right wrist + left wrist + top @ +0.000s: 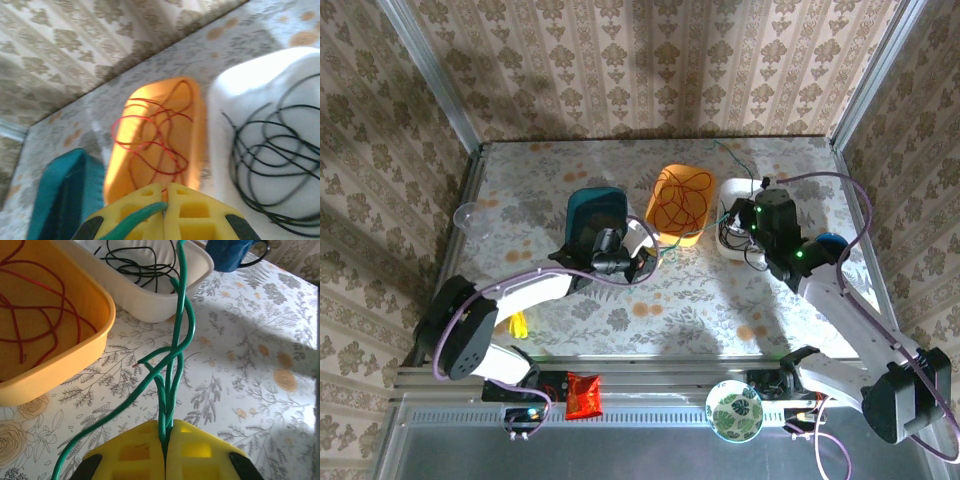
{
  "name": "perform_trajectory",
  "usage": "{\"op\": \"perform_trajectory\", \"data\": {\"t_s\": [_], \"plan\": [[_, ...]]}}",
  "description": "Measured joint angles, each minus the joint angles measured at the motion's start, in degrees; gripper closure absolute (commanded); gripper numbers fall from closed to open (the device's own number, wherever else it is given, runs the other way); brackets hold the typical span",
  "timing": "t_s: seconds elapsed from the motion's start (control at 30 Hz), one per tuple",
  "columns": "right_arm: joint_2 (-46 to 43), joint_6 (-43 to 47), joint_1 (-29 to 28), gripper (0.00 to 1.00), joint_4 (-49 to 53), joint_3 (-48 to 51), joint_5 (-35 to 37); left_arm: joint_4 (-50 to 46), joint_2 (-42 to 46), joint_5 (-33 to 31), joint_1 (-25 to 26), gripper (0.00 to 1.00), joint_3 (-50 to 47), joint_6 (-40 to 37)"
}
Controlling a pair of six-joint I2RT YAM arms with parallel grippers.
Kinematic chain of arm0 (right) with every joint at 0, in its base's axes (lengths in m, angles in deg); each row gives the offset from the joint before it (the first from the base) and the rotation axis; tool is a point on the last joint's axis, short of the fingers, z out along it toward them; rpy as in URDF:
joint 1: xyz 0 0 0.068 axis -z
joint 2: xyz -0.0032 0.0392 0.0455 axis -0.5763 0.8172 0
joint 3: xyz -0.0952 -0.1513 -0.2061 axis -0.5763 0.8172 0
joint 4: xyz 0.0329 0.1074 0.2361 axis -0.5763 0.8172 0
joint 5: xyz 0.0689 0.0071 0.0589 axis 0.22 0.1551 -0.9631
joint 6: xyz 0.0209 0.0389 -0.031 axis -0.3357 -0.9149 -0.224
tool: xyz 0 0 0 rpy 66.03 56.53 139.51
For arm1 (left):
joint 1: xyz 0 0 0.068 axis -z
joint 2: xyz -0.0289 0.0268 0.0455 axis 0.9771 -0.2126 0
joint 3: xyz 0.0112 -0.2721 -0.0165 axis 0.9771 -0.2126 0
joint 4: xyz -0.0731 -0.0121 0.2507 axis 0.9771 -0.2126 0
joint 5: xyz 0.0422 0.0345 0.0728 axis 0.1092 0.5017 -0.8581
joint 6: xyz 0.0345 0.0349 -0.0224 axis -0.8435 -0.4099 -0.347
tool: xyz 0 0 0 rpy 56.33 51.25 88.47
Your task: Untangle the cables
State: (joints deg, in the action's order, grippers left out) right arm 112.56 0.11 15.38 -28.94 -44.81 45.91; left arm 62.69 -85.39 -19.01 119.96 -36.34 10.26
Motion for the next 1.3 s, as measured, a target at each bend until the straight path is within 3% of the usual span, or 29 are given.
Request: {"op": "perform_trajectory", "data": {"t_s": [0.27, 0.47, 0.5, 0.6, 0.63, 0.77, 1.07, 1.3], "plan": [[-2.1, 1.1, 4.0, 1.0, 4.8, 0.1, 9.3, -7.0, 2.5, -0.8, -2.4, 1.0, -4.2, -0.7], [-0.9, 5.1, 4.2, 1.0, 7.2, -0.4, 9.1, -9.1, 1.8, -0.7, -2.5, 1.0, -3.9, -1.7], [-1.0, 5.6, 4.2, 1.0, 7.0, -0.4, 8.2, -9.2, 1.3, -0.6, -2.5, 0.96, -3.6, -1.7], [-1.2, 6.7, 4.2, 1.0, 5.5, -0.4, 4.1, -9.4, -0.3, -0.5, -1.9, 0.48, -2.0, -2.5], [-1.2, 6.7, 4.2, 1.0, 4.8, -0.4, 2.4, -9.4, -0.5, -0.5, -1.7, 0.37, -1.6, -2.5], [-1.0, 5.7, 4.3, 1.0, 1.0, -0.4, -5.7, -8.6, -0.6, -0.1, -1.4, 0.24, -0.1, -1.8], [4.8, -4.2, 5.4, 1.0, -12.0, -1.3, -23.1, -0.4, -0.5, 3.1, -1.8, 0.21, 4.2, 3.2], [7.1, -10.3, 5.4, 1.0, -20.1, -1.3, -30.2, 5.4, -0.5, 4.3, -3.7, 0.26, 4.5, 6.6]]}}
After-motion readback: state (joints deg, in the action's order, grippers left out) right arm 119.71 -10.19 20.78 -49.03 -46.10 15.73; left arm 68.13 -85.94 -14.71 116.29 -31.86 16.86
